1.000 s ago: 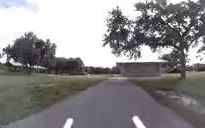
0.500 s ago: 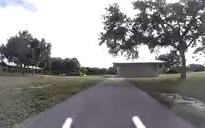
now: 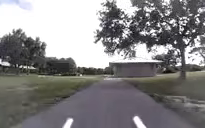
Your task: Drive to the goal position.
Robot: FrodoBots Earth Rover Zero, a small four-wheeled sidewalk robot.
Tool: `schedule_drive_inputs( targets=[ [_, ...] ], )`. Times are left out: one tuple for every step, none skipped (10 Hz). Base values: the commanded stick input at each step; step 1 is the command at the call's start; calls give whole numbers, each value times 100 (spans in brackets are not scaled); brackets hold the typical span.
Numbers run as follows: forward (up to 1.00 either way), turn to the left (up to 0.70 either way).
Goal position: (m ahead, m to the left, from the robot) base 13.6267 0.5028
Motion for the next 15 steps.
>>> schedule_drive_inputs(
  targets=[
    [69,3],
    [69,3],
    [69,3],
    [69,3],
    [69,3],
    [69,3],
    [69,3],
    [69,3],
    [69,3],
    [69,3],
    [69,3],
    [69,3],
    [69,3],
    [69,3],
    [69,3]
  ],
)
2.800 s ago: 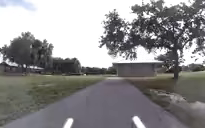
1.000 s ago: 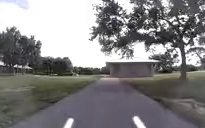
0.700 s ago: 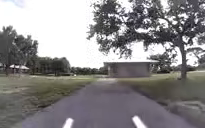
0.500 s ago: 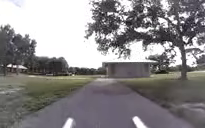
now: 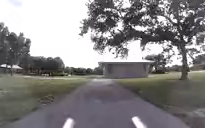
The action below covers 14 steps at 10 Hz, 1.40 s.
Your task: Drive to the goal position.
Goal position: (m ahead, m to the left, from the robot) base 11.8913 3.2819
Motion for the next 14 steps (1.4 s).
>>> schedule_drive_inputs(
  targets=[
    [69,3],
    [69,3],
    [69,3],
    [69,3],
    [69,3],
    [69,3],
    [69,3],
    [69,3],
    [69,3],
    [69,3],
    [69,3],
    [69,3],
    [69,3],
    [69,3]
  ],
)
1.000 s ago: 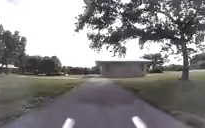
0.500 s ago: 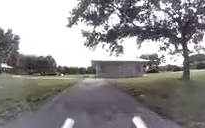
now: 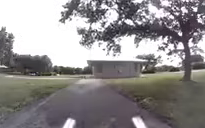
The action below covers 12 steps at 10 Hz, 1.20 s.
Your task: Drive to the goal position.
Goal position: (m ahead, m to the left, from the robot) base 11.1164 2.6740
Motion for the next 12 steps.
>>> schedule_drive_inputs(
  targets=[
    [69,3],
    [69,3],
    [69,9],
    [69,19],
    [69,28],
    [69,34],
    [69,34],
    [69,34],
    [69,34],
    [69,34],
    [69,34],
    [69,34]
  ],
)
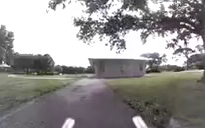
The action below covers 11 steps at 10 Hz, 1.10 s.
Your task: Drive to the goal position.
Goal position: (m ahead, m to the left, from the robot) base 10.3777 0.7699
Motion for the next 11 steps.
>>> schedule_drive_inputs(
  targets=[
    [69,34],
    [69,34],
    [69,18],
    [69,3],
    [69,3],
    [69,3],
    [69,3],
    [69,3],
    [69,3],
    [69,3],
    [69,3]
  ],
)
